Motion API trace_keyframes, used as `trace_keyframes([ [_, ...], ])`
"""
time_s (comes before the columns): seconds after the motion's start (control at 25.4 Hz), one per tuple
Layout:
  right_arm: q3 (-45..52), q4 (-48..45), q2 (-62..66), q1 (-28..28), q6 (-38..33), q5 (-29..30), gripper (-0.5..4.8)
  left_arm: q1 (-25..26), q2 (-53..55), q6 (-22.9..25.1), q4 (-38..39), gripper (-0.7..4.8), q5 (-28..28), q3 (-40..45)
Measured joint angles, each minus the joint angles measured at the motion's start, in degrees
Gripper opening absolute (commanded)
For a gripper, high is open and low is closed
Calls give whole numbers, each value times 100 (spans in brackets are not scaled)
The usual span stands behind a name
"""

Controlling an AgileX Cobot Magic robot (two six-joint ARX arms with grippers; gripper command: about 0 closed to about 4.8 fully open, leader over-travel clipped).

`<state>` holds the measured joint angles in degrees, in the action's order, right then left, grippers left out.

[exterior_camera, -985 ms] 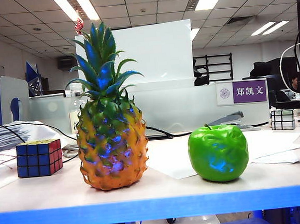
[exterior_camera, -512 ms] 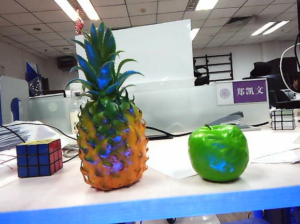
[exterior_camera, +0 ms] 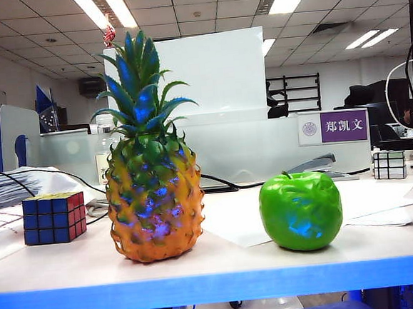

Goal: Arrange all the fruits from large to small from left to right in a row.

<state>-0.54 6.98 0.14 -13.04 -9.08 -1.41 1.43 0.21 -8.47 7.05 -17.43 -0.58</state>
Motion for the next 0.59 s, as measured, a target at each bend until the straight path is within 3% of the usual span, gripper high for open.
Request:
trace_keyframes([
  [0.08,0,0,0,0,0,0,-5,4,0,140,11,-4,715,2],
  [0.2,0,0,2,0,0,0,-5,4,0,289,0,-4,1276,2],
  [0.59,0,0,0,0,0,0,-6,214,0,522,-442,-4,1384,4],
])
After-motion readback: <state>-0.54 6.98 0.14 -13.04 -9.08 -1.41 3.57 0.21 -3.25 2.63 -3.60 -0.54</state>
